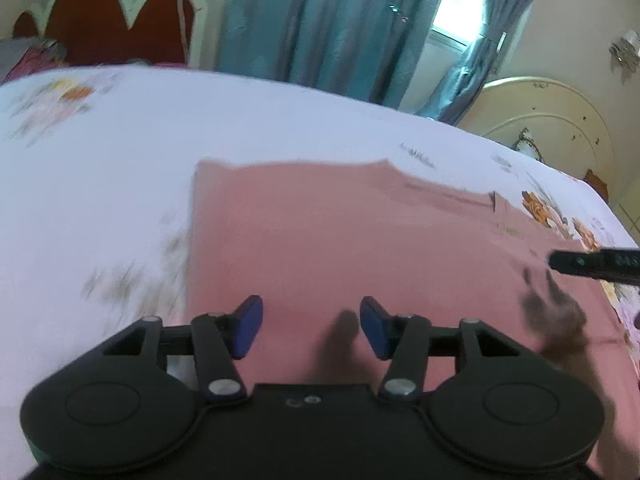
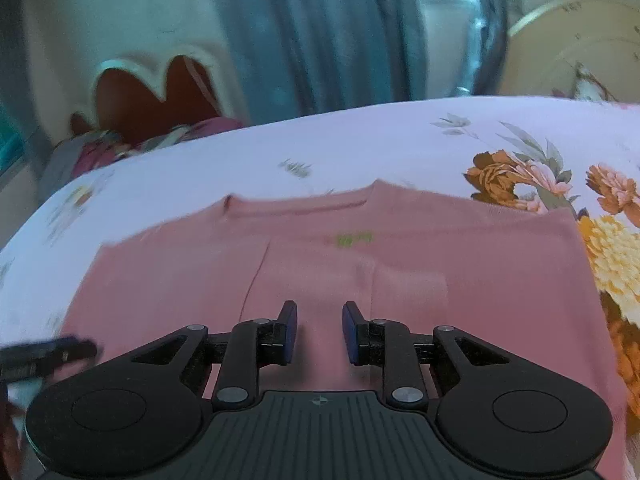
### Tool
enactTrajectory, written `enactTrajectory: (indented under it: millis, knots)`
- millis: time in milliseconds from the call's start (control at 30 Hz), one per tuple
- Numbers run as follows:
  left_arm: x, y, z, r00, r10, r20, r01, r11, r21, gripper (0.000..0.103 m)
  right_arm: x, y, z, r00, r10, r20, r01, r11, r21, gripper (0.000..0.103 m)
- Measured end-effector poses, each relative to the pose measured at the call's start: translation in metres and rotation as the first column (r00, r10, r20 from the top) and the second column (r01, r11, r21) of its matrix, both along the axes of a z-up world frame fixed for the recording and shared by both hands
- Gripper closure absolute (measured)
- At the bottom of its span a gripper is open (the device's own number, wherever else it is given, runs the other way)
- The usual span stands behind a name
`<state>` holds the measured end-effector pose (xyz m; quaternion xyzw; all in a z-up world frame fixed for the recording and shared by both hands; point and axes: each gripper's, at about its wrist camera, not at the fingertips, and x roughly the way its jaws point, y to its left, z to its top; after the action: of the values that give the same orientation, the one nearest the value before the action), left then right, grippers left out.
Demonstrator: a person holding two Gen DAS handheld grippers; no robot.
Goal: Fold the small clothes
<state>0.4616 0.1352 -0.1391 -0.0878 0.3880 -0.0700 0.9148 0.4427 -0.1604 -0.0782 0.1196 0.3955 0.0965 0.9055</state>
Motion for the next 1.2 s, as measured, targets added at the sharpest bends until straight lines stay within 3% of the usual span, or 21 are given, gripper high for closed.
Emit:
enactTrajectory:
  millis: [100,233,300,367,467,667,767,867,933,1000,1100,1200]
  knots:
    - [0.041,-0.018,0.002,0.998,-0.064,0.01,0.064,0.998,0.011,0.049,0.036,0.019,-0.002,1.0,0.031,-0.005,-0.031,0.999,-0.012,0.079]
    - [0.067,-0.021,-0.013,0.996,-0.088,-0.005,0.088,0.995,0.047,0.047,0.064,0.045,-0.02,0.994,0.105,-0.041,-0.107,0.993,-0.048,0.079]
    - [0.063,-0.007,-0.014,0.993,-0.119,0.025,0.117,0.991,0.059,0.048,0.066,0.029,-0.032,0.998,0.033,-0.057,-0.038,0.996,-0.084,0.079]
    - [0.06,0.01,-0.013,0.994,-0.104,0.043,0.098,0.987,0.126,0.047,0.064,0.007,-0.037,0.998,-0.019,-0.055,0.015,0.998,-0.064,0.079]
    - [0.071,0.035,-0.017,0.995,-0.089,0.05,0.085,0.993,0.08,0.047,0.067,0.005,-0.038,0.998,-0.008,-0.057,0.004,0.997,-0.073,0.079]
    - [0.095,0.035,-0.015,0.993,-0.114,0.029,0.11,0.989,0.103,0.047,0.065,0.006,-0.039,0.999,-0.004,-0.045,0.0,0.994,-0.106,0.079]
    - [0.082,0.023,-0.004,0.996,-0.077,0.043,0.073,0.994,0.086,0.046,0.065,0.007,-0.03,0.998,-0.024,-0.057,0.018,0.994,-0.104,0.078]
    - [0.062,-0.013,0.002,0.985,-0.15,0.081,0.143,0.986,0.081,0.045,0.066,0.033,-0.014,1.0,0.018,0.002,-0.018,0.995,-0.095,0.076]
    - [0.054,-0.036,0.0,0.985,-0.158,0.072,0.153,0.986,0.065,0.045,0.069,0.057,-0.014,0.998,0.068,0.001,-0.068,0.994,-0.09,0.054]
    - [0.052,-0.045,-0.006,0.988,-0.148,0.046,0.145,0.988,0.052,0.044,0.072,0.076,-0.019,0.994,0.112,-0.02,-0.113,0.989,-0.091,0.054]
    - [0.044,-0.027,-0.011,0.994,-0.105,0.025,0.104,0.994,0.042,0.044,0.068,0.082,-0.027,0.988,0.147,-0.039,-0.151,0.978,-0.142,0.054]
    - [0.02,0.004,-0.009,0.997,-0.077,0.025,0.076,0.997,0.033,0.046,0.061,0.044,-0.029,0.999,0.033,-0.04,-0.041,0.974,-0.221,0.055]
